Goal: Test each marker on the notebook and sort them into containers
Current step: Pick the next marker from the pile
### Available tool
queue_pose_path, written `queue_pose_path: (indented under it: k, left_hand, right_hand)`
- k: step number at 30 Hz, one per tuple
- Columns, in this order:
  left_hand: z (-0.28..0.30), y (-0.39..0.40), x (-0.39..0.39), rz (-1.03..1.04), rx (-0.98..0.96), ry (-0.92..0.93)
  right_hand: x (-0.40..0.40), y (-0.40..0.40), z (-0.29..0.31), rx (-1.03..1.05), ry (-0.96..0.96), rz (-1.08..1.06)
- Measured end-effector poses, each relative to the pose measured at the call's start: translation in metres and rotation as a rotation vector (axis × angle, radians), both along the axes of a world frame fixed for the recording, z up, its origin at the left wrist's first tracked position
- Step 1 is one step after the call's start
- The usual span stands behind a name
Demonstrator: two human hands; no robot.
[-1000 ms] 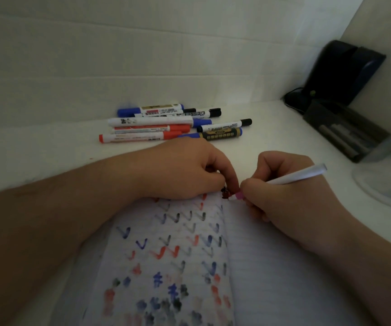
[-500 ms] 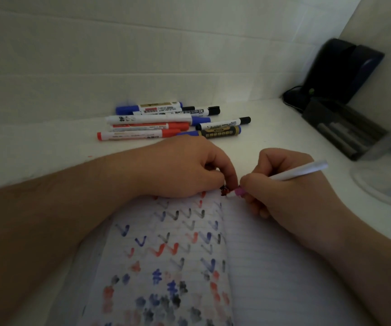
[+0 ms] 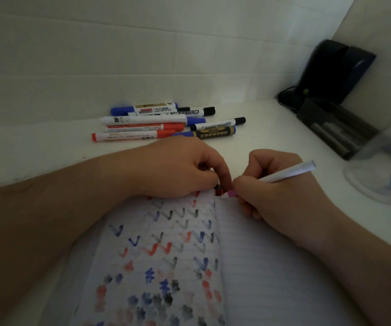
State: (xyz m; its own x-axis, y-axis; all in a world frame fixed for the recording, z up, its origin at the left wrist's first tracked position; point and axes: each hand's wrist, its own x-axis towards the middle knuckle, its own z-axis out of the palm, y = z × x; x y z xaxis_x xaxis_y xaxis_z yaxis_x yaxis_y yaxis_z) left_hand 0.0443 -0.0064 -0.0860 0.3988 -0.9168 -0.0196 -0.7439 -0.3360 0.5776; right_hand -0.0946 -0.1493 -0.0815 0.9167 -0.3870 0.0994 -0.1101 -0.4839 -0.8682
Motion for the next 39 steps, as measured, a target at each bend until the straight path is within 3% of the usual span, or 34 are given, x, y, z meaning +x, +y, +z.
queue_pose_path:
  k: [3, 6, 9, 16, 30, 39]
  left_hand:
    - [0.000, 0.004, -0.001, 0.044, -0.078, -0.019]
    - [0.003, 0.006, -0.003, 0.124, -0.244, -0.048]
    - [0.003, 0.002, -0.012, 0.071, -0.328, -0.068]
    - [0.000, -0.003, -0.021, 0.096, -0.405, 0.122]
    - [0.005, -0.005, -0.026, 0.090, -0.348, 0.097]
    - [0.003, -0.004, -0.020, 0.145, -0.376, -0.037]
  right_hand:
    - [-0.002, -0.004, 0.000, 0.078, -0.053, 0.059]
    - [-0.008, -0.019, 0.007, 0.369, -0.225, 0.082]
    - [-0.015, -0.034, 0.015, 0.614, -0.280, 0.139]
    - [-0.013, -0.045, 0.007, 0.763, -0.247, 0.110]
    - [-0.011, -0.046, 0.003, 0.695, -0.234, 0.098]
    - [-0.013, -0.042, 0.007, 0.627, -0.200, 0.046]
